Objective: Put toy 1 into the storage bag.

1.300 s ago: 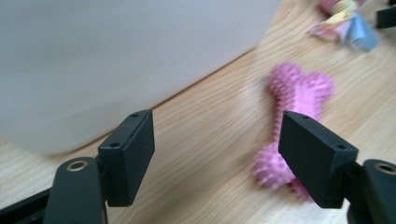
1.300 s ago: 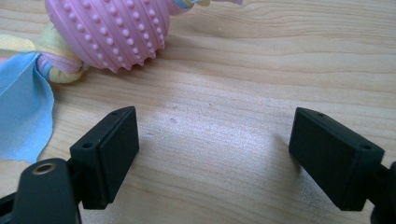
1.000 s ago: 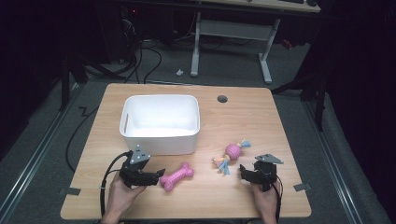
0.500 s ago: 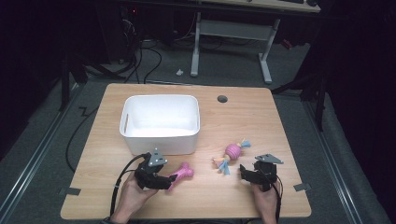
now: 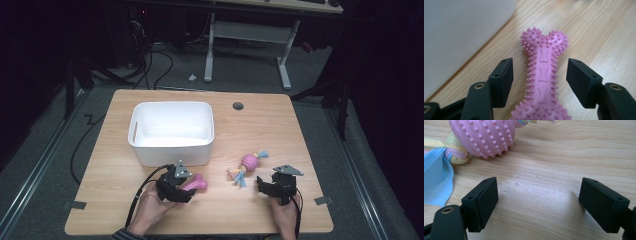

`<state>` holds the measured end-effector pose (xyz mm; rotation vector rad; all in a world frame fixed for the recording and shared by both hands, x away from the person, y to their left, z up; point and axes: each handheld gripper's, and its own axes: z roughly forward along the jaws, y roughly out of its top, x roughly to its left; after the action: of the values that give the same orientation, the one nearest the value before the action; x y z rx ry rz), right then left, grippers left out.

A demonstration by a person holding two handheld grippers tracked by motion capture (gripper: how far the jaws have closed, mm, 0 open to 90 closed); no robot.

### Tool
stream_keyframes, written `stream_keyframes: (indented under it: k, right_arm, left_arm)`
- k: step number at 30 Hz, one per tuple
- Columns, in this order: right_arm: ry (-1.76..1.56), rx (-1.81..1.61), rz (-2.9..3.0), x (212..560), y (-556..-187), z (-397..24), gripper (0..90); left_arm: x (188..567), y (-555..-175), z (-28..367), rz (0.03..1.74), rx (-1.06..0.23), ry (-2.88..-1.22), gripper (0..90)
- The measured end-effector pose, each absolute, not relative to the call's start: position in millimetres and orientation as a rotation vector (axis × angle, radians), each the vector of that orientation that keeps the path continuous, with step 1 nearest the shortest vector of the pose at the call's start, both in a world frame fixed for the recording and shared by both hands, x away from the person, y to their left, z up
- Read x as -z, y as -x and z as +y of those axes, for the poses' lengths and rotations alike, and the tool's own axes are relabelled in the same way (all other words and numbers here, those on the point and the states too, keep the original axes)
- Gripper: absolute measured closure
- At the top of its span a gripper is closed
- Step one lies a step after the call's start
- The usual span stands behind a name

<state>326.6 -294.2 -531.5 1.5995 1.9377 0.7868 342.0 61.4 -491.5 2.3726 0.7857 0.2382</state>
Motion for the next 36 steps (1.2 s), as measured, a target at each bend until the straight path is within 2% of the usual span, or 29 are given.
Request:
stream_keyframes:
  k: [18, 26, 36]
  right_arm:
    - [-1.599, -0.788, 1.937, 532, -327, -294, 15.8]
    - [-1.599, -0.788, 1.937, 532, -327, -294, 15.8]
    - [-1.599, -0.787, 1.937, 532, -327, -294, 15.8]
  left_arm:
    - [504, -349, 51, 0.783, -0.214, -2.445, 45.2]
    - [506, -349, 49, 0.767, -0.199, -2.452, 56.6]
    - [501, -346, 50, 0.767, -0.236, -2.461, 58.8]
